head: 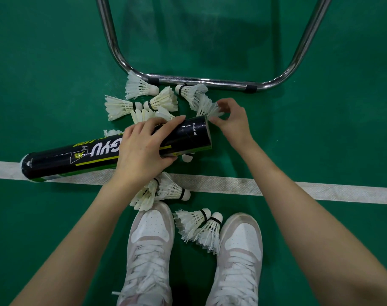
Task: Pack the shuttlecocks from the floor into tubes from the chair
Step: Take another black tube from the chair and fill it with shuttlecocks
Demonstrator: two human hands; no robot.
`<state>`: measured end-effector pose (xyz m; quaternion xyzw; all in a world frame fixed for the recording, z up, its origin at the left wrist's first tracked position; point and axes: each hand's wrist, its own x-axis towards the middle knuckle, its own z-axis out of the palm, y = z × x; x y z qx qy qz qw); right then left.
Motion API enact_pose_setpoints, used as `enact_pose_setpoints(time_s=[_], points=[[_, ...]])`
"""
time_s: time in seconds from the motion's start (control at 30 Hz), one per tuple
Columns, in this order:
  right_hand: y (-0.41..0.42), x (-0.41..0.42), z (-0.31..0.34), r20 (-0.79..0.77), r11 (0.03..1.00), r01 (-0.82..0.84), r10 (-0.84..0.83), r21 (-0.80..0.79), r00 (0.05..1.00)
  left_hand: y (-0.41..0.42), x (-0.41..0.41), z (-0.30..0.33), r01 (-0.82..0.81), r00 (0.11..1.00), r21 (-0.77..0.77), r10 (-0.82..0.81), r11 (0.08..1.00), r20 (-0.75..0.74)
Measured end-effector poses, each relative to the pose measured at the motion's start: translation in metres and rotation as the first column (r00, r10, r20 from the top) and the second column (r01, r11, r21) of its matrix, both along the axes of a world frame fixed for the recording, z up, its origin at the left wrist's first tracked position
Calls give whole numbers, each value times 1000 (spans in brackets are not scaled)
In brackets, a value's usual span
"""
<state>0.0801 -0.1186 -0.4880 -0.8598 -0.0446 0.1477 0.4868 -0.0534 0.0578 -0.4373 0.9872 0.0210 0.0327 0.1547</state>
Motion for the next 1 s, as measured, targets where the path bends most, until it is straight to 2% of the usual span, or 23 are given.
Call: enact_pose_setpoints(time_s=[0.2, 0.37, 0.57, 0.7, 1.0], points=[[1, -7, 0, -31, 1000, -31, 30, -7, 999, 1, 0, -1, -1, 1000, 3, 1, 1000, -5], [-2, -12, 9, 13, 1000, -7, 7, 6, 1000, 0, 0, -2, -2, 1000, 4, 2, 1000, -5], [-19, -22, 39, 6, 966, 175, -180, 192, 984, 0, 1, 0, -6, 1000, -5, 6, 1000, -2], [-31, -31, 59, 4, 924, 224, -237, 311, 971, 1, 2, 0, -8, 1000, -5, 8, 1000, -3], [-35, -70, 82, -39, 912, 241, -242, 331, 969, -5, 0, 2, -3, 1000, -14, 3, 1000, 18]])
